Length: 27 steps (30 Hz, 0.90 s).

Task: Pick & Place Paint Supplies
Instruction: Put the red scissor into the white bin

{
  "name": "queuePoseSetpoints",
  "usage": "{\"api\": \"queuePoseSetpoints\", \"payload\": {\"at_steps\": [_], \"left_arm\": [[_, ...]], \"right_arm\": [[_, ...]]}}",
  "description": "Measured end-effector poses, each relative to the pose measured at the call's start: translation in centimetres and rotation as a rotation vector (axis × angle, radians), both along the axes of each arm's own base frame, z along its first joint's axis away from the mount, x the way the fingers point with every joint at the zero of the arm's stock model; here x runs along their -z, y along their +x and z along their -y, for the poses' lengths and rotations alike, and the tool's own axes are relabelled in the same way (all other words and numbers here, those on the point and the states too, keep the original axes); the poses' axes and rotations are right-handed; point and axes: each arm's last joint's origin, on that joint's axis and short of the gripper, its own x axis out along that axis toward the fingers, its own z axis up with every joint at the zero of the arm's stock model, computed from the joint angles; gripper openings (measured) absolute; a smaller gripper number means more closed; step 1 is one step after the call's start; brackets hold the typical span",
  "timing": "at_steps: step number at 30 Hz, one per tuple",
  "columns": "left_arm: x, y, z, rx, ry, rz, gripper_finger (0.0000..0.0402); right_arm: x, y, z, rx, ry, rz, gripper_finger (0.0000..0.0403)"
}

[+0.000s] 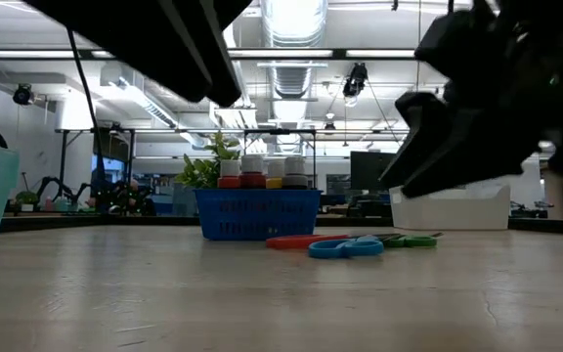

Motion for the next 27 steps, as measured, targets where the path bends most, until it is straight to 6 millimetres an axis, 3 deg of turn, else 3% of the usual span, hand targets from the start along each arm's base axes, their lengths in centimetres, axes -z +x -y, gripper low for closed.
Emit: {"api": "queuePoseSetpoints", "payload": {"at_steps": [9, 27], "left_arm": [[0.4, 0.1, 0.0, -0.004, -0.02, 0.023, 0.0118], [0.3, 0.1, 0.1, -0.001, -0.025, 0.033, 0.0118]], "right_arm": [[3.1, 0.7, 1.4, 0.053, -0.052, -0.11, 0.0173], [3.4, 1.5, 2.3, 0.098, -0.055, -0.112, 0.0173]]}}
